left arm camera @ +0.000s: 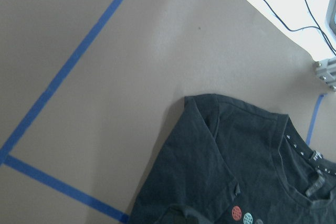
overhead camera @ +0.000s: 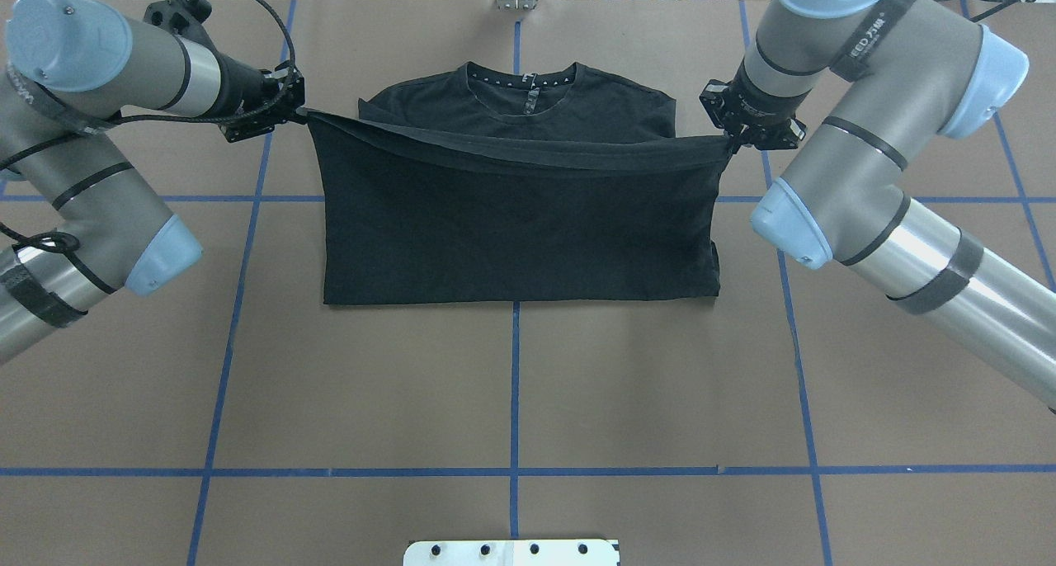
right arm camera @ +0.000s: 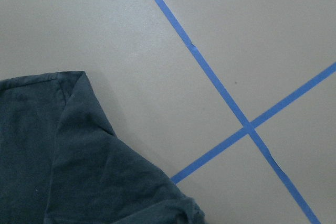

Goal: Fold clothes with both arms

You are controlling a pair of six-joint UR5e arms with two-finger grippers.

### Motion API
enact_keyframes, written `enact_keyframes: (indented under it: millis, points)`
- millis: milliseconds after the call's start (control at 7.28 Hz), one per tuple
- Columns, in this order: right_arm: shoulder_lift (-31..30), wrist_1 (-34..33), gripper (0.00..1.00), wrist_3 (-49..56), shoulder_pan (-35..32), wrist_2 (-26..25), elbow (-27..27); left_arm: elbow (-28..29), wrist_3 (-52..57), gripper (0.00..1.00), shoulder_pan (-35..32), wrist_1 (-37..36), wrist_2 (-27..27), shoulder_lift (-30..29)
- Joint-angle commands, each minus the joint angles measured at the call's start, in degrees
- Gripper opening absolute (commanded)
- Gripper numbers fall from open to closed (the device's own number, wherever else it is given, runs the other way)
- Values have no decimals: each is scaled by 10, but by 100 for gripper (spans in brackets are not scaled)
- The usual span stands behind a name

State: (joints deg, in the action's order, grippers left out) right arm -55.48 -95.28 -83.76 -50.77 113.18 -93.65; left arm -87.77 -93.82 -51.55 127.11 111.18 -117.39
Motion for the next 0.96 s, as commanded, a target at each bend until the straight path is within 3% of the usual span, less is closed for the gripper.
enact_keyframes:
  millis: [0, 412, 824]
  points:
    - [19, 115, 0, 1, -6, -1, 107, 96, 2, 0, -7, 31, -3, -60]
    - [68, 144, 0, 3, 1, -2, 212, 186, 3, 0, -7, 100, -22, -84]
    - [75, 201, 0, 2, 5, -7, 257, 237, 3, 0, -7, 126, -30, -107]
